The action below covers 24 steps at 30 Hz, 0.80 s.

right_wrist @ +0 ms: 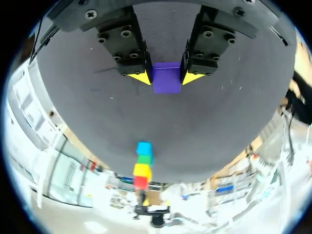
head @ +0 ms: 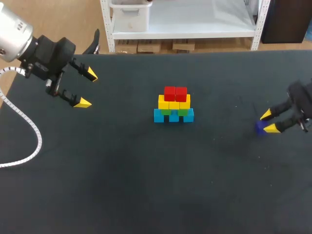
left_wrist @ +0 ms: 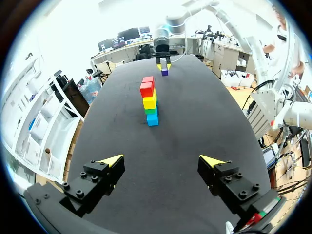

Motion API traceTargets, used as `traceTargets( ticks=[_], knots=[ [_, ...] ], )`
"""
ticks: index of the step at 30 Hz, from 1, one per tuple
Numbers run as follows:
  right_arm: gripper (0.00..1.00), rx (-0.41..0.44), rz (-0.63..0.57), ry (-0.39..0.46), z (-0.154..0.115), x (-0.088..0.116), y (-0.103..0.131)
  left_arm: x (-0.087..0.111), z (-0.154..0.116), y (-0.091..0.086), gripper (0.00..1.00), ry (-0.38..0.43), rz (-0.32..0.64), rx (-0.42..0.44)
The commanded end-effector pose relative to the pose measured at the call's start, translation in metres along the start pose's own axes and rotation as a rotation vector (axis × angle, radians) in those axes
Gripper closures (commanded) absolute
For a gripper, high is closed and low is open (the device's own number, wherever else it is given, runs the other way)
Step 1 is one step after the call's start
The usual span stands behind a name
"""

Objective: Place the blue cubes, place green cubes on the blue cubes, place the yellow cubes on the green cubes, then place the red cubes on the yellow cubes, and place purple cube on the red cubes.

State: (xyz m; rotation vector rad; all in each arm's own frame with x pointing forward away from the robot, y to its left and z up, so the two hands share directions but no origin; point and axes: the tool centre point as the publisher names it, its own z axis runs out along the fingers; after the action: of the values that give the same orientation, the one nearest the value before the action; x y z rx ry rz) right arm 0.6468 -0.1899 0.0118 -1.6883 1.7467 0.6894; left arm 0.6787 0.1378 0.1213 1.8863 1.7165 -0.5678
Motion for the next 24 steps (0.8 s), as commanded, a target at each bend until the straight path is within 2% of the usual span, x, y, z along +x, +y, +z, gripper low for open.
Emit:
traceTargets(
  ticks=[1, 5, 11, 18, 24],
  knots=[
    [1.0, 0.139, 0.115, -0.033, -0.012, -0.023, 0.007, 0.001, 0.0, 0.001, 0.0, -0.002, 0.002, 0.0],
    [1.0, 0.215, 0.147, -0.065, -0.012, -0.058, 0.0, 0.001, 0.0, 0.001, 0.0, -0.002, 0.002, 0.0],
    [1.0, 0.234, 0.117, -0.059, -0.001, -0.109, -0.02, 0.001, 0.0, 0.001, 0.0, -0.002, 0.002, 0.0],
    [1.0, 0.209, 0.096, -0.049, 0.015, -0.146, -0.038, 0.001, 0.0, 0.001, 0.0, -0.002, 0.002, 0.0],
    [1.0, 0.143, 0.058, -0.042, 0.035, -0.181, -0.052, 0.001, 0.0, 0.001, 0.0, -0.002, 0.002, 0.0]
  ],
)
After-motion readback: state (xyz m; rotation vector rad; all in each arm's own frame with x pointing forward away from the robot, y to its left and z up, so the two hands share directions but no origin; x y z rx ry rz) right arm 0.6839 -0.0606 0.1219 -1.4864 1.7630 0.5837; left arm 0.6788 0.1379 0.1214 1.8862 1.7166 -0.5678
